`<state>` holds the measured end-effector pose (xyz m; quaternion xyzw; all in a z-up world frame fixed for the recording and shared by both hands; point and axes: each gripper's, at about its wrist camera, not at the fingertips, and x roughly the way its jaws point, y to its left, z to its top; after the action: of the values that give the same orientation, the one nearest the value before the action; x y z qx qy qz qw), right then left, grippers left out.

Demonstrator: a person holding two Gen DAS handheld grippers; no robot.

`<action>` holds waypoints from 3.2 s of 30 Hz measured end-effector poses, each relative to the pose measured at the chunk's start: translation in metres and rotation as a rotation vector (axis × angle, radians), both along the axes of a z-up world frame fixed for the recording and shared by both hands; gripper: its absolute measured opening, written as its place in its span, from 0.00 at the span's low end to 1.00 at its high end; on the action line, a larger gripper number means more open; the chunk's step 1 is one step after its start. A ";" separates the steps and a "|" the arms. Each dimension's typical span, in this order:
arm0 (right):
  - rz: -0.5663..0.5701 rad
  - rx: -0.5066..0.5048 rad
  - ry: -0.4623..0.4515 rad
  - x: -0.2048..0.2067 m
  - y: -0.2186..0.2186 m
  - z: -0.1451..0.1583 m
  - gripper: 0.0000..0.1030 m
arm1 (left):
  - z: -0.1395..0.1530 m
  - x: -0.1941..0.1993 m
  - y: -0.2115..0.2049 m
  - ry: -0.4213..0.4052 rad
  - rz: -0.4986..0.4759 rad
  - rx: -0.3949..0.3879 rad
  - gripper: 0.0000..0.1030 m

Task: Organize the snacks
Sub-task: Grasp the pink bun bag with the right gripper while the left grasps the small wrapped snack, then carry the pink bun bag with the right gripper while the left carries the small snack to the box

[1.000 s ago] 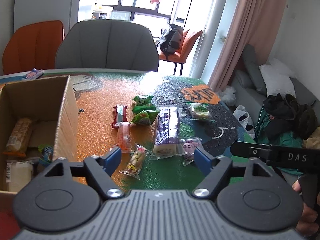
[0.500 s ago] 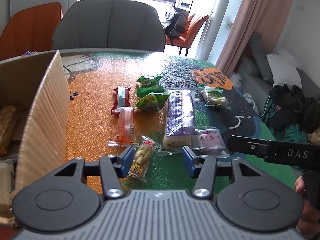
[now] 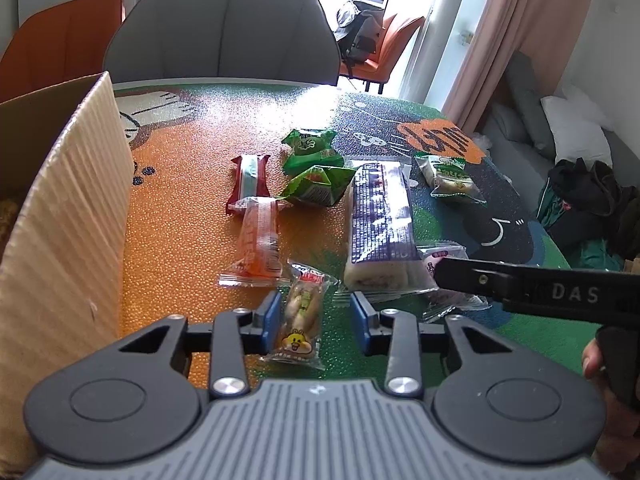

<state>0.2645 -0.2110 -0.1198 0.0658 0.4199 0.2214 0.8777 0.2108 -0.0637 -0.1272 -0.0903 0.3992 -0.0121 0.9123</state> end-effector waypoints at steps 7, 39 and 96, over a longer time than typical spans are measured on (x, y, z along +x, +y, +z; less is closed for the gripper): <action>0.020 -0.071 -0.031 -0.003 0.015 -0.004 0.60 | 0.000 0.000 -0.001 -0.006 -0.009 0.018 0.34; 0.036 -0.034 -0.144 -0.064 0.004 0.056 0.32 | 0.064 -0.063 -0.004 -0.149 -0.002 0.020 0.16; 0.231 -0.040 -0.239 -0.088 0.139 0.095 0.32 | 0.095 -0.119 0.131 -0.222 0.223 0.028 0.16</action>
<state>0.1765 -0.0725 -0.0246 -0.0275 0.3215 0.3188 0.8912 0.0923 0.0670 -0.0320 -0.1192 0.2834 0.0849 0.9478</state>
